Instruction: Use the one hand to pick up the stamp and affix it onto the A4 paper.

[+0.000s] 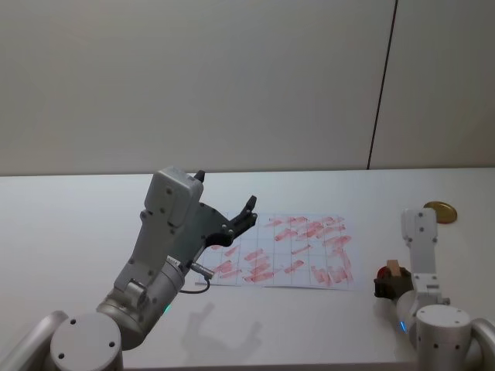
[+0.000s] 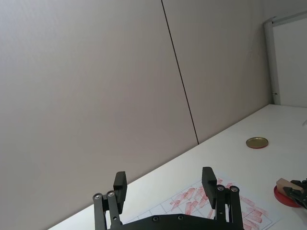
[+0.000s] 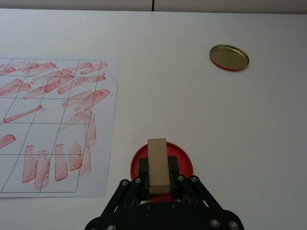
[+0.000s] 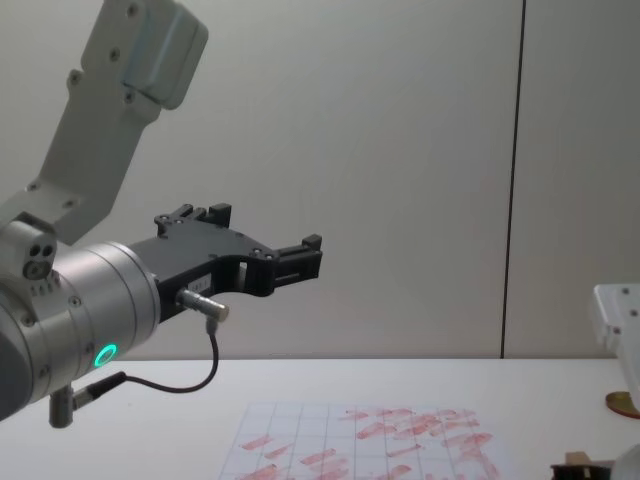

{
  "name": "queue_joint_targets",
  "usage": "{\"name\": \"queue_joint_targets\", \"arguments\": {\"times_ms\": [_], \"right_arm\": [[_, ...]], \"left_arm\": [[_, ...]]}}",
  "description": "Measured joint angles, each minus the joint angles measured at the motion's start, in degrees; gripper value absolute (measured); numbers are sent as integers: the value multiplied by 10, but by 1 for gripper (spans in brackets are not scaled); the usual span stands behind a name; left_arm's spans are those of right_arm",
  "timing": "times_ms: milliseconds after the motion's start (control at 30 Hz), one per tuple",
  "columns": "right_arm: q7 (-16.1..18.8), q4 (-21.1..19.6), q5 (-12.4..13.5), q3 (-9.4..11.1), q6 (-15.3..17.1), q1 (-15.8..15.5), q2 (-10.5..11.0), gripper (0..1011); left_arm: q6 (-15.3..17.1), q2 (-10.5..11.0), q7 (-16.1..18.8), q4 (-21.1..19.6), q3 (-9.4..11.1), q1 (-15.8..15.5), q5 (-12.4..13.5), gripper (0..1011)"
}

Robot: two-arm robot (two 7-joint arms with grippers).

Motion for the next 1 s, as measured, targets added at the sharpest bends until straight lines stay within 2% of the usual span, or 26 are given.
{"name": "queue_joint_targets", "arguments": {"times_ms": [367, 567, 1000], "right_arm": [[1, 6, 2, 4, 1, 2, -2, 217], [1, -5, 0, 5, 1, -2, -2, 218], [9, -85, -12, -2, -5, -7, -8, 217]], "left_arm": [[0, 0, 0, 0, 0, 0, 0, 993], [0, 0, 0, 0, 0, 0, 0, 993], [0, 0, 0, 0, 0, 0, 0, 993]]}}
